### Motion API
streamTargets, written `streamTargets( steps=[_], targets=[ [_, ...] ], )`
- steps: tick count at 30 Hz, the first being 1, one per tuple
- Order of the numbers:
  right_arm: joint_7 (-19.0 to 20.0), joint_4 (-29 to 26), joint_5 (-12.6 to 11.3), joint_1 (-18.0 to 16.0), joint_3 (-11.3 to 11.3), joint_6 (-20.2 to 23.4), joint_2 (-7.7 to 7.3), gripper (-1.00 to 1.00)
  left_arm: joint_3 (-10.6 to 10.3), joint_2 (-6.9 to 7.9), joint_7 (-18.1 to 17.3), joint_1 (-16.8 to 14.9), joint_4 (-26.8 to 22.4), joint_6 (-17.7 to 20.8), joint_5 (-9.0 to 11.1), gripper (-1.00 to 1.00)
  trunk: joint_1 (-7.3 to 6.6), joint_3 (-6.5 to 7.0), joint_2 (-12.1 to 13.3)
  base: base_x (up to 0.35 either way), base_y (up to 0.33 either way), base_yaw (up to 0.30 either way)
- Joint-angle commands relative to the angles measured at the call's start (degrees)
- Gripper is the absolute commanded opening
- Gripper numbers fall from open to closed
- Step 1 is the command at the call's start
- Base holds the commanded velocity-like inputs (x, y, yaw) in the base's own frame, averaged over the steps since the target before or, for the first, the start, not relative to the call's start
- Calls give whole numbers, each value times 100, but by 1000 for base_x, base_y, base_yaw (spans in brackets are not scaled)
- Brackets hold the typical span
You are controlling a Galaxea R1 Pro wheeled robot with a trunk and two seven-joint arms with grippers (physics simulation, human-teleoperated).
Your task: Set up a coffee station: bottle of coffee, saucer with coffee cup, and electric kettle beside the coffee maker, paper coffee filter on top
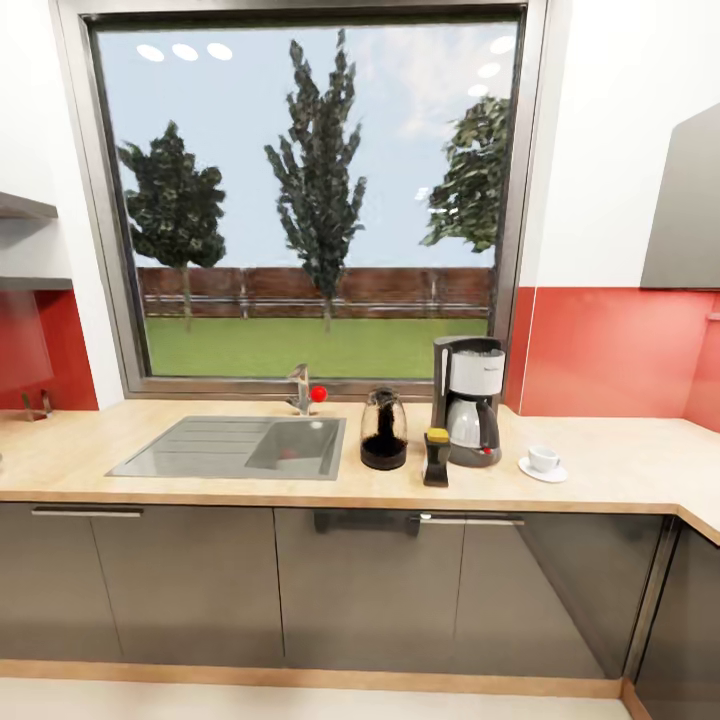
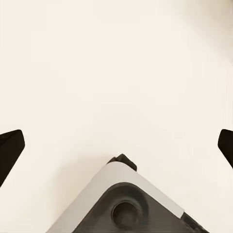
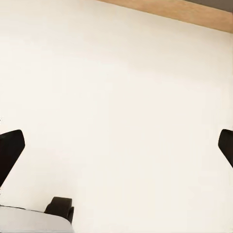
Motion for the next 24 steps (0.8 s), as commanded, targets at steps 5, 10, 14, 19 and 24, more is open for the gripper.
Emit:
streamTargets(
  steps=[5,10,14,19,24],
  targets=[
    [-46,20,16,173,41,-318,24,100,-28,226,30,1,-200,49,69,100,-109,84,197,0,0,0],
    [-165,20,12,175,41,-327,35,100,-18,295,54,2,-256,66,108,100,-219,154,397,0,0,0],
    [-371,20,12,175,41,-328,43,100,-6,323,58,0,-290,65,138,100,-307,193,558,0,0,0],
    [-455,20,19,175,41,-324,63,100,12,324,59,2,-353,42,154,100,-417,238,758,0,0,0],
    [-470,20,17,176,41,-323,51,100,7,285,59,2,-367,-4,116,100,-527,282,959,0,0,0]
  ],
)
